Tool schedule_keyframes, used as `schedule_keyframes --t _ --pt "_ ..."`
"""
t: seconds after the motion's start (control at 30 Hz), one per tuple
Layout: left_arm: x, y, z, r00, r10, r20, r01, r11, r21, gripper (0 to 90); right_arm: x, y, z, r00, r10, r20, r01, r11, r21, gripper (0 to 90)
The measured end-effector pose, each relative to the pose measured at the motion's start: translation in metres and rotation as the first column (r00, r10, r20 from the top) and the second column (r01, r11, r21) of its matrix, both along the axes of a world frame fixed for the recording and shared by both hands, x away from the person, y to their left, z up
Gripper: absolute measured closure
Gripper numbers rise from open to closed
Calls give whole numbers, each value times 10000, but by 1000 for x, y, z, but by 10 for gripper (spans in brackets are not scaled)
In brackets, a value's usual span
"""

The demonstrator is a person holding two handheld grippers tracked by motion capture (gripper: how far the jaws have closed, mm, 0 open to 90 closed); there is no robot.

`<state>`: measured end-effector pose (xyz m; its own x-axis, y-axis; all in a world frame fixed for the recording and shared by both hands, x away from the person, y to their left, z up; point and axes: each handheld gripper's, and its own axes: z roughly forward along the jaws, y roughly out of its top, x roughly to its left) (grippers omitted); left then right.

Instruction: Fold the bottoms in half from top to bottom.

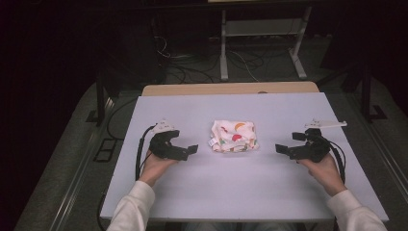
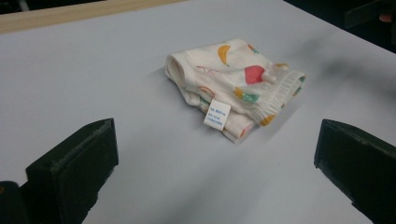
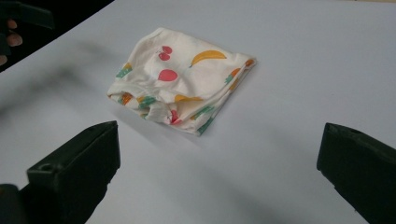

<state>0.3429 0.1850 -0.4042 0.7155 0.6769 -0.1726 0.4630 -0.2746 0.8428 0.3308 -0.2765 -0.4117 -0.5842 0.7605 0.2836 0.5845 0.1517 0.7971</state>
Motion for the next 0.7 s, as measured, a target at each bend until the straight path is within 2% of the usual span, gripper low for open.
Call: schedule_keyframes --t 0.33,0.7 --pt "-22 10 -8 9995 90 293 -88 9999 -86 0 -24 -5 -5 9995 173 247 -174 9998 69 0" --pt "-38 22 -20 9980 329 535 -328 9995 -22 0 -43 -14 -15 9988 160 472 -154 9998 -136 0"
